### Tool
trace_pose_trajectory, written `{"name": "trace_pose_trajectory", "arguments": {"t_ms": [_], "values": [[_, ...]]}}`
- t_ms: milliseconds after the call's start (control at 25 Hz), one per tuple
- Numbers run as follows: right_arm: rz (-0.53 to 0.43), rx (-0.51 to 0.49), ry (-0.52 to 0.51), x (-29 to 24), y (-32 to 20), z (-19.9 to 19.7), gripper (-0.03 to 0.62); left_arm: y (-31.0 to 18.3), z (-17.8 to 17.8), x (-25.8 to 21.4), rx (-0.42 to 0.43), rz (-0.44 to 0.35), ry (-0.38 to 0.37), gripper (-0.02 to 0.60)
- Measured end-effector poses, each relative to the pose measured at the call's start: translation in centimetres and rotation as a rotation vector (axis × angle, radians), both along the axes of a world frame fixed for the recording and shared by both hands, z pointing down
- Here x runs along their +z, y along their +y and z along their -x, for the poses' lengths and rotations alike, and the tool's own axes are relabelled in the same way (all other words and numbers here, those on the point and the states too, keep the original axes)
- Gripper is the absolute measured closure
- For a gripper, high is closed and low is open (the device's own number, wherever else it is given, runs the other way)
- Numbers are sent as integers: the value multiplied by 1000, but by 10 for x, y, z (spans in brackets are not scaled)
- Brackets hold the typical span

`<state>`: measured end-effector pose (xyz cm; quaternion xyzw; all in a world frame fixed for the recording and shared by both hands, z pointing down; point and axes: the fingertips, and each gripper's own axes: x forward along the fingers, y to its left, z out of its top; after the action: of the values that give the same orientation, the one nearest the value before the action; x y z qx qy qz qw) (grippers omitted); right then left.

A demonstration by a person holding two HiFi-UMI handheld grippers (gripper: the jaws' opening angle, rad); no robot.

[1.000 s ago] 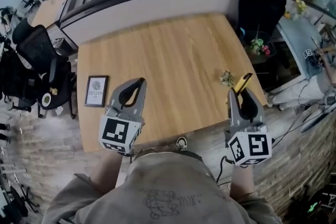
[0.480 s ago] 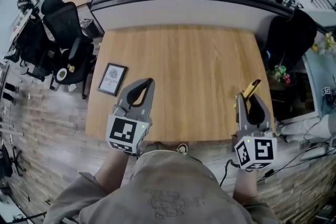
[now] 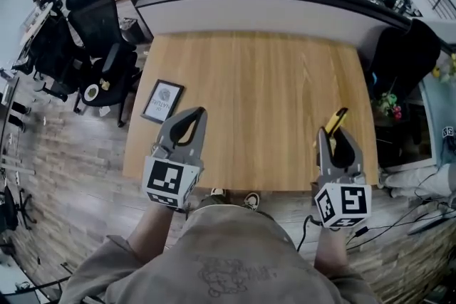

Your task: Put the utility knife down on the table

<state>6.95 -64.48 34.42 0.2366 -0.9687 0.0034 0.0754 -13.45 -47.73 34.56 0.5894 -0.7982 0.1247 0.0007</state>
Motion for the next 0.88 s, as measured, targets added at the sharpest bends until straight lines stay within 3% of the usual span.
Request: {"name": "trace_pose_trajectory", "arguments": {"t_ms": [360,480,720,880], "values": [[-6,-53,24,-9,-1,54,470,-8,38,5,19,21,13,580],[-26,-92,66,-5,-11,88,470,-17,55,7,32,36,-13,580],[-69,-158,189,23,-31,165,470,-33,98,21,17,47,2,580],[-30,-196,264,61,-48,220,470,-45,125,44,5,92,23,580]]}}
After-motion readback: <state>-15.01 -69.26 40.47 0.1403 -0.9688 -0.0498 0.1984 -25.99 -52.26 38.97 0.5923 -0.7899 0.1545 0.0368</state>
